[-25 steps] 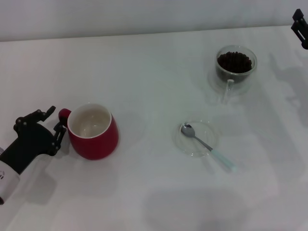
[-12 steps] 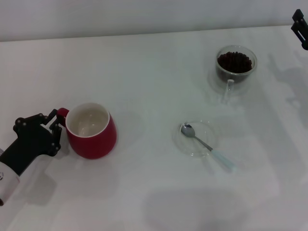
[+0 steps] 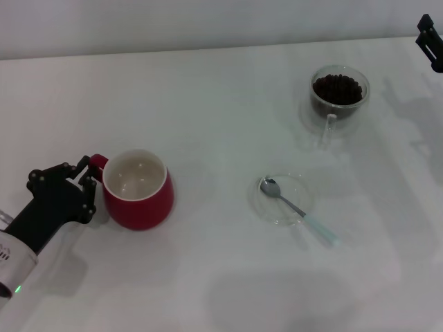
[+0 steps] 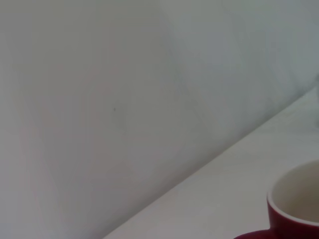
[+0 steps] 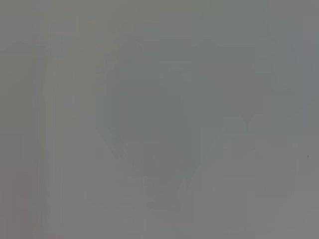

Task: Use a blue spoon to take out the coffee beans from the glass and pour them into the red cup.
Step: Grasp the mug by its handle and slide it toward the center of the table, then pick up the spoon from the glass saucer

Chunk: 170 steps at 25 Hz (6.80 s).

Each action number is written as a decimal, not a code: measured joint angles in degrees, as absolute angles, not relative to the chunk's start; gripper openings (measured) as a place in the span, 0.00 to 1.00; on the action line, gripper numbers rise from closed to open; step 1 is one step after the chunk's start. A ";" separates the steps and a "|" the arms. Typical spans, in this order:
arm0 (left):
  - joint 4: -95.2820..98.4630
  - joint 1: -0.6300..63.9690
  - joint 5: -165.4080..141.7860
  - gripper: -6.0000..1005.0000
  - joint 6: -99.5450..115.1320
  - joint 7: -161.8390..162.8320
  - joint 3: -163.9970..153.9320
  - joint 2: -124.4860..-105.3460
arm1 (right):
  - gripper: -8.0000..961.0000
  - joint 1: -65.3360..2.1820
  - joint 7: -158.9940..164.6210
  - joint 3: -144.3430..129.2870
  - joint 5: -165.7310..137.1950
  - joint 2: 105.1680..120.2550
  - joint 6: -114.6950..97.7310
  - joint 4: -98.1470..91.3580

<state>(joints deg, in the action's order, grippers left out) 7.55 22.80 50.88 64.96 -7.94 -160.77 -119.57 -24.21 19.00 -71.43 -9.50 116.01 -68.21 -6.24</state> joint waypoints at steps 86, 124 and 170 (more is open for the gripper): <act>19.79 12.81 50.43 0.71 66.03 -8.87 -162.11 -119.79 | 0.88 -23.28 21.27 -75.06 -9.58 116.01 -72.59 -5.27; 12.24 11.24 81.45 0.89 84.06 17.89 -161.91 -119.30 | 0.88 -7.04 41.75 -92.68 -12.14 112.00 -89.00 -2.19; 8.50 17.19 81.47 0.89 83.67 17.48 -161.81 -119.44 | 0.88 -1.14 56.53 -100.72 -25.28 116.15 -99.10 5.04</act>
